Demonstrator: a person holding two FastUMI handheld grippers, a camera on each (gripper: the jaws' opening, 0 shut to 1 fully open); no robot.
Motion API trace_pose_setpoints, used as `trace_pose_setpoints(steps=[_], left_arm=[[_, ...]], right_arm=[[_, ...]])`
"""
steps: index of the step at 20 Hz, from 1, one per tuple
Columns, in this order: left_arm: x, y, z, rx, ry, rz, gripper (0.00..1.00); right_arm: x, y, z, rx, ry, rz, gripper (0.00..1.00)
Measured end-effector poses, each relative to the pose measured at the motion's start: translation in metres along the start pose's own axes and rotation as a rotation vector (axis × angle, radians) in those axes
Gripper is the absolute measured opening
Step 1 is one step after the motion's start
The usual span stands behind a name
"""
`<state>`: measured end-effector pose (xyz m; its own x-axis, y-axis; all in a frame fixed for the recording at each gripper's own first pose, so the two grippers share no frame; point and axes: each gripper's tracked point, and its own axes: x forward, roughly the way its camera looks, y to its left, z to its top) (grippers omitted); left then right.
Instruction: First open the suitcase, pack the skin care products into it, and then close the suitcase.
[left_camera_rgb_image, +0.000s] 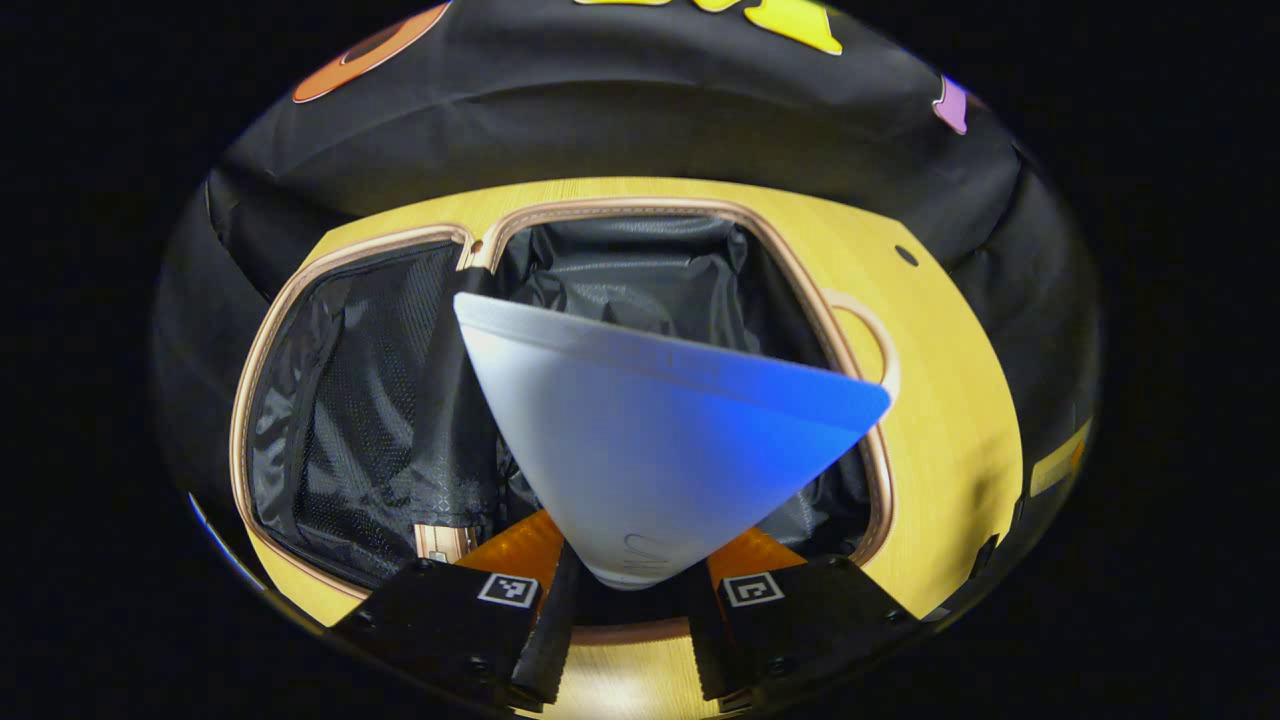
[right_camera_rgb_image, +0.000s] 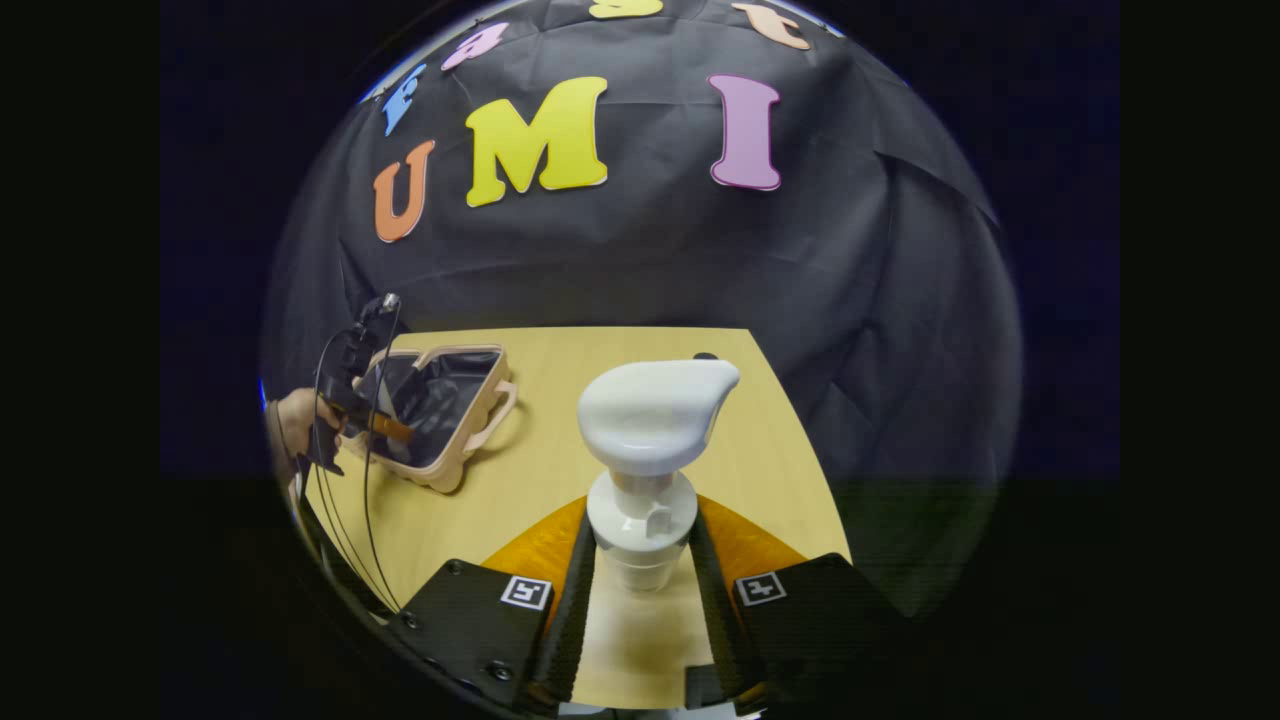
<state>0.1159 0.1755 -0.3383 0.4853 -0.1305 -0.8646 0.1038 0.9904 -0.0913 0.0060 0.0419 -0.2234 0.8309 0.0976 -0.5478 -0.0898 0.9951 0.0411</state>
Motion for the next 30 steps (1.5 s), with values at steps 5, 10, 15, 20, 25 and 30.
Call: trace_pose_setpoints(steps=[5,10,15,20,25,30], left_arm=[[0.012,0.007,0.001,0.0,0.051,0.014,0.52],[0.025,0.011,0.01,-0.05,0.051,0.019,0.53],[0.04,0.011,0.005,-0.093,0.062,0.019,0.53],[0.03,0.002,0.015,-0.111,-0.002,0.019,0.75],[-0.027,-0.004,0.045,-0.139,-0.226,-0.023,0.9],[-0.132,0.017,0.051,-0.163,-0.546,-0.031,0.95]], right_arm=[[-0.013,-0.009,-0.017,0.027,0.021,-0.042,0.49],[-0.015,0.005,-0.015,-0.007,0.023,-0.044,0.5],[-0.005,0.049,0.011,-0.052,0.01,0.023,0.49],[0.021,0.127,0.075,-0.104,-0.05,0.152,0.49],[0.05,0.214,0.127,-0.205,-0.102,0.276,0.5],[0.084,0.291,0.13,-0.189,-0.044,0.374,0.49]])
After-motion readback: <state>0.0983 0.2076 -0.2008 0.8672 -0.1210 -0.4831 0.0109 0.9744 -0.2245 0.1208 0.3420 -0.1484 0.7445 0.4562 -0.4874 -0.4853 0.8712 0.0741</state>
